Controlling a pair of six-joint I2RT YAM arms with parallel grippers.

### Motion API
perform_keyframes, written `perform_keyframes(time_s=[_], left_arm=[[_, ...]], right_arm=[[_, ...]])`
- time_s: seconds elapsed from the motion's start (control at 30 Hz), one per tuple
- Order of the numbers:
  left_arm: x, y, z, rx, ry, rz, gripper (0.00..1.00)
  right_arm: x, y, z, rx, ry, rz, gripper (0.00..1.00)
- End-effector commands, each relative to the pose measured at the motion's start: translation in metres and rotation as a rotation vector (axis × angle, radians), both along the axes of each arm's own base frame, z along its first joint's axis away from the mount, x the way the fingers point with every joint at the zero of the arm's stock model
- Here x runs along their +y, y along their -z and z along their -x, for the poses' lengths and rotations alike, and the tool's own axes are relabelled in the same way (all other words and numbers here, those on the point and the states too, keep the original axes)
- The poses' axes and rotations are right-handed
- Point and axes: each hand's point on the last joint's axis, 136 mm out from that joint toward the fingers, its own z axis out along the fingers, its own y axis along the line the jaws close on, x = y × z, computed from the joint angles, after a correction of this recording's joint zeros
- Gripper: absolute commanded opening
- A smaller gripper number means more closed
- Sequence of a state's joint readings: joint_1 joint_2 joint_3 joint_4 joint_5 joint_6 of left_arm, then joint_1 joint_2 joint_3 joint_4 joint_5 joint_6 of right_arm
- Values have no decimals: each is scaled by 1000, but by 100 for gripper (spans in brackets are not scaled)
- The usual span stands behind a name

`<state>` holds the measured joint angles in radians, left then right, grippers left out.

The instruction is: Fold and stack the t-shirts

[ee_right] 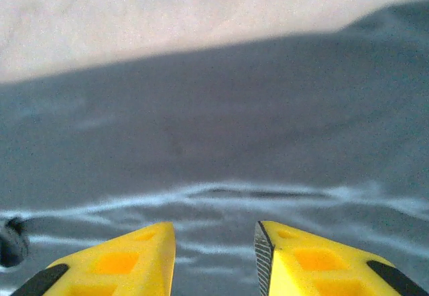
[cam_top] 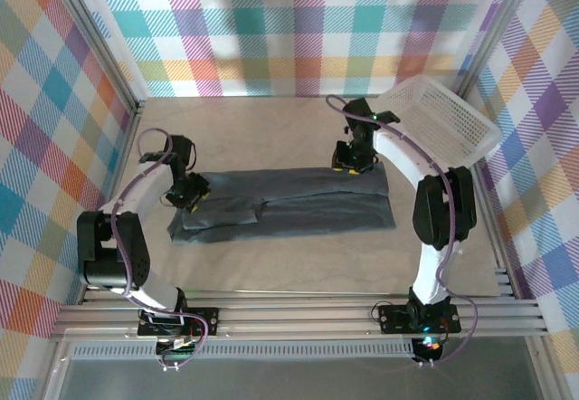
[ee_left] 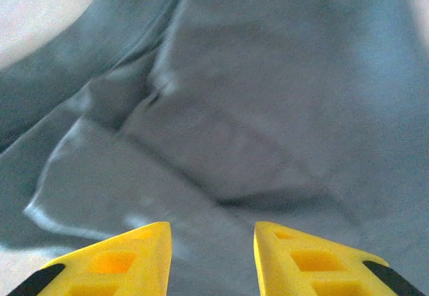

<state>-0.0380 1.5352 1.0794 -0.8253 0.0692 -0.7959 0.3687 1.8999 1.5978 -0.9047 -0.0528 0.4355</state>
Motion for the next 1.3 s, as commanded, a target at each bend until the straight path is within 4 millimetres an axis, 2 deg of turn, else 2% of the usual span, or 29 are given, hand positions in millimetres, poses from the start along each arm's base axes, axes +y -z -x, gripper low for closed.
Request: perform_keyframes(time_s=[0.0,0.1,0.2,0.33,0.43,0.5,0.57,0.67,0.77,0.83,0.93,1.03,1.1,1.13,1.2,1.27], left_arm=[[-16,-3,27,28,-83,94,37],[-48,-1,30,24,-121,156,36],[-66,3,26,25,-181,157,36],[-72,18,7,17,-290,153,33],[-70,27,-17,16,-305,104,30],[-73,32,-33,29,-290,86,29],[-71,41,-36,66,-288,54,28],[-65,62,-39,115,-294,24,26],[-60,74,-58,121,-282,11,26],[-64,77,-82,96,-248,11,27],[-79,76,-135,16,-157,31,28],[-113,74,-194,-97,-36,100,28],[-145,75,-229,-153,62,155,28],[-163,72,-243,-184,108,194,28],[-197,79,-265,-219,174,257,29],[-226,81,-281,-268,214,306,29]], right_arm=[[-17,20,12,52,13,15,37],[-44,33,8,96,62,47,37],[-71,45,-3,144,115,103,37],[-89,66,-14,189,122,172,36],[-94,80,-21,209,100,216,36],[-96,88,-21,248,90,239,36],[-97,94,-16,291,88,256,36],[-100,95,1,345,103,277,34],[-97,93,27,404,122,270,35],[-90,90,47,434,131,255,35],[-77,85,81,467,146,233,35],[-57,84,117,500,132,223,35],[-40,85,142,524,122,212,35],[-32,87,152,537,120,198,36],[-11,92,174,578,135,139,36],[8,96,189,616,146,86,36]])
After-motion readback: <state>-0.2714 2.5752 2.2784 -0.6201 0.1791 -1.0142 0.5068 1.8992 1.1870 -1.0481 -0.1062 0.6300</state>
